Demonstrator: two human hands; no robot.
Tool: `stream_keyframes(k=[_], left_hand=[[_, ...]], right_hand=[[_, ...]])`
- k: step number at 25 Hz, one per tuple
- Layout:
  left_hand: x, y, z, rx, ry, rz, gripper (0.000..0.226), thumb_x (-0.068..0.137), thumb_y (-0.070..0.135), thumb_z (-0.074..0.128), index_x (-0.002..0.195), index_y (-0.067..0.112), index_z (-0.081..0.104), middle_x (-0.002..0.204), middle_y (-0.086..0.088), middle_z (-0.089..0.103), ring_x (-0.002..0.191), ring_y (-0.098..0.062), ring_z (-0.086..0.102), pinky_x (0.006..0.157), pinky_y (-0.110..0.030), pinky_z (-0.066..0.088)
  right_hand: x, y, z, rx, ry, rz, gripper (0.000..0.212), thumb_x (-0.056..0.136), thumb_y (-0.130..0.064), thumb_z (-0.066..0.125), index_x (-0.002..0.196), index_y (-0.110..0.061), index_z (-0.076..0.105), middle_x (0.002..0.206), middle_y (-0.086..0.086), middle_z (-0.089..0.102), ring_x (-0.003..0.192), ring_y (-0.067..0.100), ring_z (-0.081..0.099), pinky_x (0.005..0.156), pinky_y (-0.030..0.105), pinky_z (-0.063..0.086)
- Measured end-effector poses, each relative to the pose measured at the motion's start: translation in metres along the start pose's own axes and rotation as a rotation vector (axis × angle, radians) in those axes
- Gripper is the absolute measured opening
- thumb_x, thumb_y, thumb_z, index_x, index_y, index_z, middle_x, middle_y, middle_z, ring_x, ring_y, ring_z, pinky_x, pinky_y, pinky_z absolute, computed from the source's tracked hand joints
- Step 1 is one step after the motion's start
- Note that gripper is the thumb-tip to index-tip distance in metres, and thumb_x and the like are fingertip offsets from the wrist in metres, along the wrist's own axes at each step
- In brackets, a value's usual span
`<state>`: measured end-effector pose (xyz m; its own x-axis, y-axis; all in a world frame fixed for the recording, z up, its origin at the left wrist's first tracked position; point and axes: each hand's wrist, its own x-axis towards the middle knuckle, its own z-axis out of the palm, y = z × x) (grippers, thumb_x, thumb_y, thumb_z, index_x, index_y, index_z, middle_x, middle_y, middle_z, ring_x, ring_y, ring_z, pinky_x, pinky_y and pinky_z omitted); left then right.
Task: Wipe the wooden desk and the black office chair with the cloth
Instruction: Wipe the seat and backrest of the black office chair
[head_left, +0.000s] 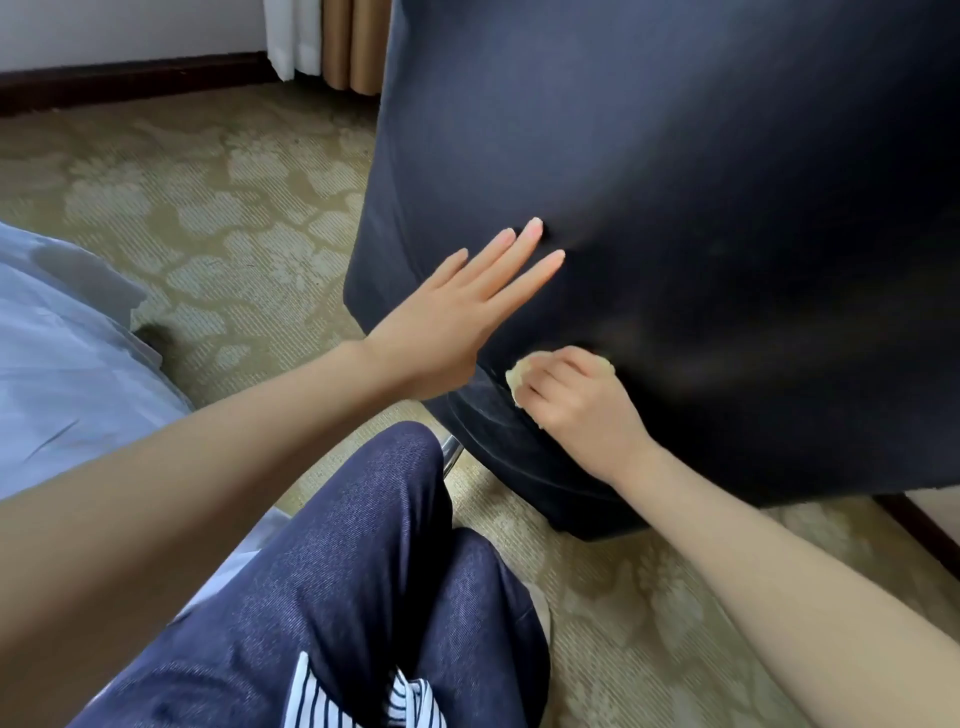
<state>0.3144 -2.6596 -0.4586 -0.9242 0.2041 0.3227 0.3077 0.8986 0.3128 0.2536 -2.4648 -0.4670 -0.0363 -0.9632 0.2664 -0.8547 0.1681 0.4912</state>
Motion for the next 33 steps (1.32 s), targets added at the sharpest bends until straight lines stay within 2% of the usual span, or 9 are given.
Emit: stream_keyframes(k=[5, 9, 12, 16, 19, 22, 25, 29, 33], left_hand=[[0.005, 0.012, 0.02, 0.037, -0.036, 0.017, 0.11, 0.075, -0.012, 0.047, 0.138, 0.033, -0.031, 0.158, -0.002, -0.017, 0.146, -0.024, -0.007, 0.115, -0.04, 0.015], [0.007, 0.012, 0.026, 0.072, -0.041, 0.018, 0.114, 0.076, -0.004, 0.053, 0.134, 0.036, -0.038, 0.147, 0.007, -0.03, 0.146, -0.023, -0.007, 0.114, -0.04, 0.02], [0.009, 0.015, 0.027, 0.051, -0.062, 0.008, 0.115, 0.077, -0.003, 0.053, 0.132, 0.037, -0.039, 0.145, 0.008, -0.034, 0.147, -0.022, -0.007, 0.113, -0.041, 0.024], [0.01, 0.006, 0.019, 0.044, -0.103, 0.039, 0.115, 0.078, -0.004, 0.053, 0.132, 0.041, -0.038, 0.148, 0.012, -0.031, 0.147, -0.018, -0.005, 0.112, -0.042, 0.023], [0.012, -0.012, 0.005, 0.056, -0.162, 0.125, 0.11, 0.081, -0.007, 0.047, 0.134, 0.046, -0.034, 0.145, 0.021, -0.031, 0.145, -0.008, -0.006, 0.113, -0.043, 0.021], [0.015, -0.028, -0.01, 0.073, -0.21, 0.179, 0.108, 0.081, -0.009, 0.04, 0.131, 0.051, -0.034, 0.138, 0.03, -0.034, 0.135, 0.005, -0.009, 0.113, -0.041, 0.02], [0.015, -0.031, -0.016, 0.074, -0.229, 0.183, 0.105, 0.082, -0.009, 0.038, 0.128, 0.052, -0.035, 0.136, 0.032, -0.033, 0.139, 0.004, -0.005, 0.113, -0.04, 0.019], [0.014, -0.025, -0.012, 0.059, -0.216, 0.128, 0.105, 0.086, -0.004, 0.045, 0.134, 0.047, -0.033, 0.151, 0.023, -0.023, 0.145, -0.005, -0.003, 0.114, -0.043, 0.017], [0.011, -0.018, -0.008, 0.053, -0.23, 0.067, 0.102, 0.083, -0.005, 0.046, 0.144, 0.041, -0.021, 0.157, 0.017, -0.015, 0.145, -0.008, -0.003, 0.114, -0.046, 0.017]], right_hand=[[-0.083, -0.015, -0.006, 0.023, -0.166, -0.023, 0.038, 0.097, -0.001, 0.042, 0.07, -0.012, 0.066, 0.077, 0.003, 0.066, 0.081, 0.02, 0.066, 0.071, 0.031, 0.052], [-0.122, -0.002, -0.034, -0.003, -0.247, -0.072, 0.041, 0.097, 0.003, 0.038, 0.071, -0.012, 0.066, 0.075, 0.001, 0.064, 0.078, 0.02, 0.066, 0.067, 0.03, 0.052], [-0.115, 0.013, -0.058, 0.063, -0.161, 0.023, 0.033, 0.096, 0.002, 0.045, 0.072, -0.008, 0.066, 0.078, 0.004, 0.066, 0.084, 0.023, 0.068, 0.066, 0.034, 0.051], [-0.067, 0.032, -0.076, -0.006, 0.079, 0.098, 0.021, 0.09, 0.005, 0.057, 0.078, -0.003, 0.073, 0.085, 0.009, 0.072, 0.089, 0.027, 0.069, 0.073, 0.038, 0.05], [-0.022, 0.032, -0.061, -0.003, 0.227, 0.057, 0.019, 0.09, 0.003, 0.06, 0.079, -0.003, 0.073, 0.085, 0.009, 0.072, 0.089, 0.025, 0.069, 0.073, 0.037, 0.053], [0.02, 0.025, -0.026, 0.024, 0.254, -0.032, 0.018, 0.089, -0.003, 0.064, 0.074, -0.005, 0.072, 0.082, 0.006, 0.071, 0.085, 0.022, 0.069, 0.068, 0.032, 0.053], [0.037, 0.01, 0.014, -0.006, 0.096, -0.015, 0.01, 0.083, -0.001, 0.066, 0.079, -0.007, 0.073, 0.088, 0.006, 0.071, 0.088, 0.021, 0.069, 0.071, 0.031, 0.053], [0.027, -0.018, 0.051, -0.048, -0.293, 0.043, 0.014, 0.071, -0.01, 0.07, 0.081, -0.02, 0.07, 0.083, -0.005, 0.066, 0.083, 0.016, 0.065, 0.068, 0.03, 0.052], [-0.01, -0.038, 0.064, -0.002, -0.452, 0.038, 0.012, 0.077, -0.013, 0.068, 0.081, -0.024, 0.067, 0.079, -0.008, 0.062, 0.079, 0.014, 0.062, 0.069, 0.028, 0.051]])
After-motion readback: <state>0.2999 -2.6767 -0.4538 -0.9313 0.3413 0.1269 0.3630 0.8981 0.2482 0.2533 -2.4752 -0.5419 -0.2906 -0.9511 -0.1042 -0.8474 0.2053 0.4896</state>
